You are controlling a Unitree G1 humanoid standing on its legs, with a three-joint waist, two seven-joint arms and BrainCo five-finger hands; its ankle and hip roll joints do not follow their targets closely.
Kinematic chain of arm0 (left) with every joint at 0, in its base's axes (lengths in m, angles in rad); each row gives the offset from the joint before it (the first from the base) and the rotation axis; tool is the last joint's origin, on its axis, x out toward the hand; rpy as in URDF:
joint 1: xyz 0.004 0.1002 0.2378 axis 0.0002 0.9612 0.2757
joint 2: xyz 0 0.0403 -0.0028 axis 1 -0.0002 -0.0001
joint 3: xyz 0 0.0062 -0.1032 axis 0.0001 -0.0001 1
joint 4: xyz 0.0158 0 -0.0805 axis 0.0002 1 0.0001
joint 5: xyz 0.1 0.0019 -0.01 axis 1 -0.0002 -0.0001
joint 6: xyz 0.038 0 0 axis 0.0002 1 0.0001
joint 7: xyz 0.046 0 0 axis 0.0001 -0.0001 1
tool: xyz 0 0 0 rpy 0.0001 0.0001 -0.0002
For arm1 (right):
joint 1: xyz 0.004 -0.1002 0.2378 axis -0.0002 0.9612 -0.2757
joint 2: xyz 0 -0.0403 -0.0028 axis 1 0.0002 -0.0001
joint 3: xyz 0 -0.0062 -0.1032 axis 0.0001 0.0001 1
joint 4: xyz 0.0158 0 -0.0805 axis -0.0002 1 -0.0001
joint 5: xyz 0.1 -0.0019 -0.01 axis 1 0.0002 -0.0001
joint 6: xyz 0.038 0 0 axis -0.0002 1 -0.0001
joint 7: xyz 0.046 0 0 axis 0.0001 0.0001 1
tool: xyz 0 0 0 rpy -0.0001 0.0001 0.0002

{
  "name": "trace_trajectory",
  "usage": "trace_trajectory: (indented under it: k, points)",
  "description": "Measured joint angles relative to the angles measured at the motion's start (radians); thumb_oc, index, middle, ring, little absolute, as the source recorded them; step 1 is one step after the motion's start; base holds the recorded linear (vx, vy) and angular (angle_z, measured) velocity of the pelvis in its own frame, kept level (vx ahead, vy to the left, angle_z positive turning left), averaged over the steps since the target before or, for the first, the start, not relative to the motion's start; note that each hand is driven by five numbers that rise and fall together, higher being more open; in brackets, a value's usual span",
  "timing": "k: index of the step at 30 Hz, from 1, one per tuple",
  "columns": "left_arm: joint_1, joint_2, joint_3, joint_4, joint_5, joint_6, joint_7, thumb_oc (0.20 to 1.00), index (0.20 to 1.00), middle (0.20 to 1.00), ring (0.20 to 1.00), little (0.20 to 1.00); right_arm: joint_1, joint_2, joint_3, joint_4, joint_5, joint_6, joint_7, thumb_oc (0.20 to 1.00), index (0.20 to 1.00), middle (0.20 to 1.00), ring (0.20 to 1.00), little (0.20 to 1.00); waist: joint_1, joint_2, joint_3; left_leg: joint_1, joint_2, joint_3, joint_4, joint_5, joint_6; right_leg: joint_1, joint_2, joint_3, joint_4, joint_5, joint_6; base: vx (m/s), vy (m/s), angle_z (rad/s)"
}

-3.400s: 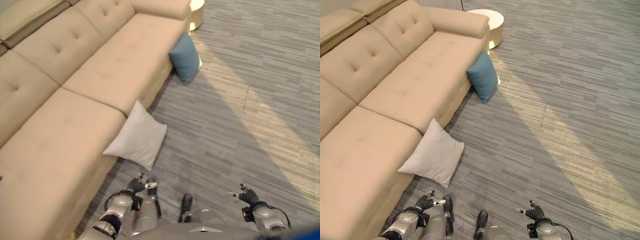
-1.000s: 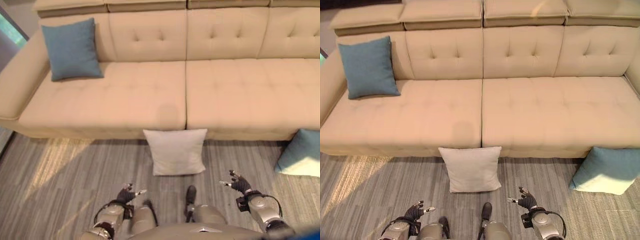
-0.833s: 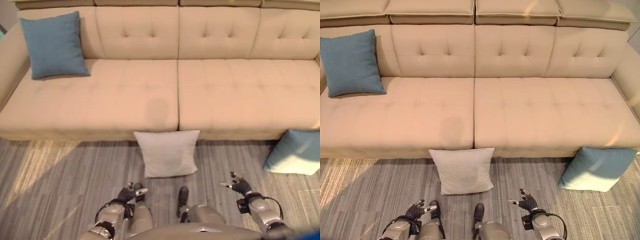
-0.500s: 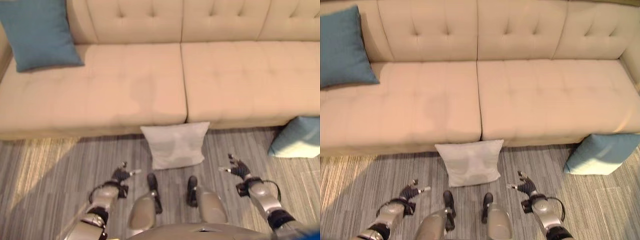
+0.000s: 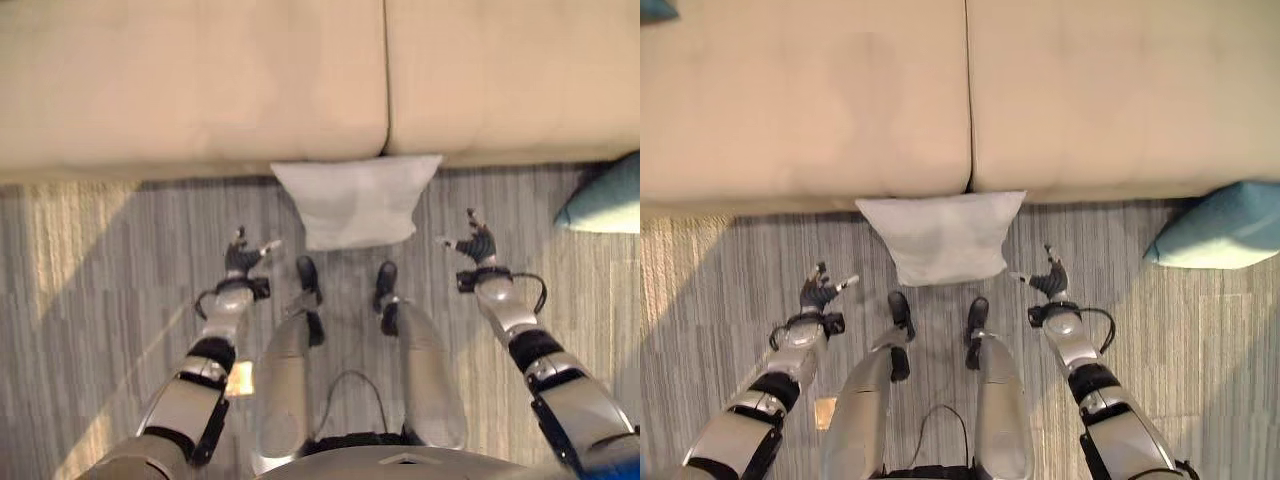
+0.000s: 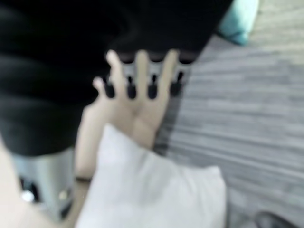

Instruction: Pick up all the scattered cushions and arrange them neatly on the sofa.

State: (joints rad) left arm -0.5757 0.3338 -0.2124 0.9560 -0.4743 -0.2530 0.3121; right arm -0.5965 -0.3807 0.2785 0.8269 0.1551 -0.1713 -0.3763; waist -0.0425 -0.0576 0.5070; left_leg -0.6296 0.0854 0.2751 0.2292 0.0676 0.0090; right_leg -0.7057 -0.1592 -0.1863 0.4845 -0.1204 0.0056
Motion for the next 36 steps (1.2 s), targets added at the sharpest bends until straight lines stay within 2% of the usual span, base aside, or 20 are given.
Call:
trace_trajectory:
  k: [4, 5, 7, 9, 11, 14, 17, 18, 24, 29, 36]
  points:
    - [-0.149, 0.043, -0.044, 0.011, -0.017, 0.001, 0.001, 1.0, 1.0, 1.0, 1.0, 1.0, -0.15, -0.048, 0.008, 0.007, 0.018, -0.025, -0.028, 1.0, 1.0, 1.0, 1.0, 1.0, -0.006, 0.001, 0.013, -0.143, 0.009, -0.009, 0.056, 0.003, 0.001, -0.147, -0.009, 0.001, 0.064, -0.006, -0.013, -0.05, 0.018, 0.05]
    - [-0.228, 0.084, -0.065, 0.014, -0.018, -0.003, 0.006, 1.0, 1.0, 1.0, 1.0, 1.0, -0.23, -0.089, 0.007, 0.018, 0.041, -0.036, -0.044, 1.0, 1.0, 1.0, 1.0, 1.0, -0.008, 0.002, 0.011, -0.247, 0.009, -0.011, 0.085, 0.007, 0.005, -0.254, -0.016, 0.002, 0.099, -0.005, -0.02, 0.01, 0.017, 0.1]
    - [-0.327, 0.114, -0.065, 0.019, -0.031, -0.006, 0.015, 1.0, 1.0, 1.0, 1.0, 1.0, -0.315, -0.114, -0.01, 0.023, 0.069, -0.046, -0.063, 1.0, 1.0, 1.0, 1.0, 1.0, -0.007, 0.001, 0.032, -0.363, 0.015, -0.014, 0.127, 0.021, 0.009, -0.367, -0.018, 0.003, 0.136, 0.007, -0.042, 0.03, 0.011, 0.05]
    - [-0.313, 0.109, -0.092, 0.022, -0.051, -0.002, 0.014, 1.0, 1.0, 1.0, 1.0, 1.0, -0.306, -0.104, 0.027, 0.034, 0.087, -0.05, -0.064, 1.0, 1.0, 1.0, 1.0, 1.0, -0.006, 0.002, 0.016, -0.383, 0.015, -0.014, 0.148, 0.006, 0.011, -0.391, -0.022, 0.014, 0.153, -0.003, -0.045, 0.05, 0.031, 0.01]
    - [-0.312, 0.118, -0.117, 0.023, -0.053, -0.004, 0.014, 1.0, 1.0, 1.0, 1.0, 1.0, -0.313, -0.134, 0.046, 0.043, 0.089, -0.057, -0.063, 1.0, 1.0, 1.0, 1.0, 1.0, -0.009, 0.011, -0.01, -0.444, 0.01, -0.012, 0.179, -0.01, 0.013, -0.455, -0.028, 0.028, 0.182, -0.024, -0.04, 0.04, 0.011, 0.01]
    - [-0.37, 0.135, -0.112, 0.026, -0.054, 0.007, 0.013, 1.0, 1.0, 1.0, 1.0, 1.0, -0.354, -0.159, 0.043, 0.044, 0.12, -0.054, -0.055, 1.0, 1.0, 1.0, 1.0, 1.0, -0.006, 0.015, -0.006, -0.545, 0.014, -0.011, 0.235, -0.01, 0.021, -0.556, -0.038, 0.031, 0.236, -0.017, -0.052, 0.04, -0.01, 0.03]
    - [-0.384, 0.135, -0.115, 0.038, -0.054, 0.009, 0.013, 1.0, 1.0, 1.0, 1.0, 1.0, -0.351, -0.158, 0.046, 0.044, 0.136, -0.054, -0.046, 1.0, 1.0, 1.0, 1.0, 1.0, -0.003, 0.016, -0.008, -0.568, 0.015, -0.011, 0.251, -0.013, 0.022, -0.58, -0.041, 0.033, 0.25, -0.02, -0.055, 0.01, 0.001, 0.02]
    - [-0.402, 0.15, -0.143, 0.044, -0.053, 0.01, 0.013, 1.0, 1.0, 1.0, 1.0, 1.0, -0.36, -0.161, 0.051, 0.054, 0.137, -0.055, -0.039, 1.0, 1.0, 1.0, 1.0, 1.0, -0.004, 0.017, -0.016, -0.596, 0.016, -0.015, 0.265, -0.027, 0.026, -0.607, -0.042, 0.036, 0.258, -0.035, -0.054, 0.03, -0.011, -0.01]
    - [-0.508, 0.164, -0.181, 0.046, -0.052, 0.014, 0.013, 1.0, 1.0, 1.0, 1.0, 1.0, -0.414, -0.204, 0.068, 0.065, 0.158, -0.054, -0.032, 1.0, 1.0, 1.0, 1.0, 1.0, -0.002, 0.017, -0.02, -0.714, 0.018, -0.014, 0.324, -0.032, 0.03, -0.724, -0.051, 0.042, 0.309, -0.033, -0.059, 0.03, -0.01, 0.02]
    - [-0.631, 0.172, -0.218, 0.046, -0.058, 0.024, 0.015, 1.0, 1.0, 1.0, 1.0, 1.0, -0.529, -0.229, 0.123, 0.067, 0.176, -0.054, -0.027, 1.0, 1.0, 1.0, 1.0, 1.0, -0.004, 0.017, -0.02, -0.805, 0.023, -0.007, 0.402, -0.06, 0.038, -0.818, -0.053, 0.073, 0.364, -0.034, -0.059, 0.04, -0.004, -0.04]
    - [-0.714, 0.151, -0.225, 0.036, -0.167, 0.024, 0.015, 1.0, 1.0, 1.0, 1.0, 1.0, -0.596, -0.231, 0.136, 0.065, 0.177, -0.053, -0.037, 1.0, 1.0, 1.0, 1.0, 1.0, -0.001, 0.017, -0.02, -0.872, 0.028, 0.001, 0.438, -0.066, 0.046, -0.887, -0.053, 0.087, 0.386, -0.032, -0.059, 0.02, -0.004, -0.01]
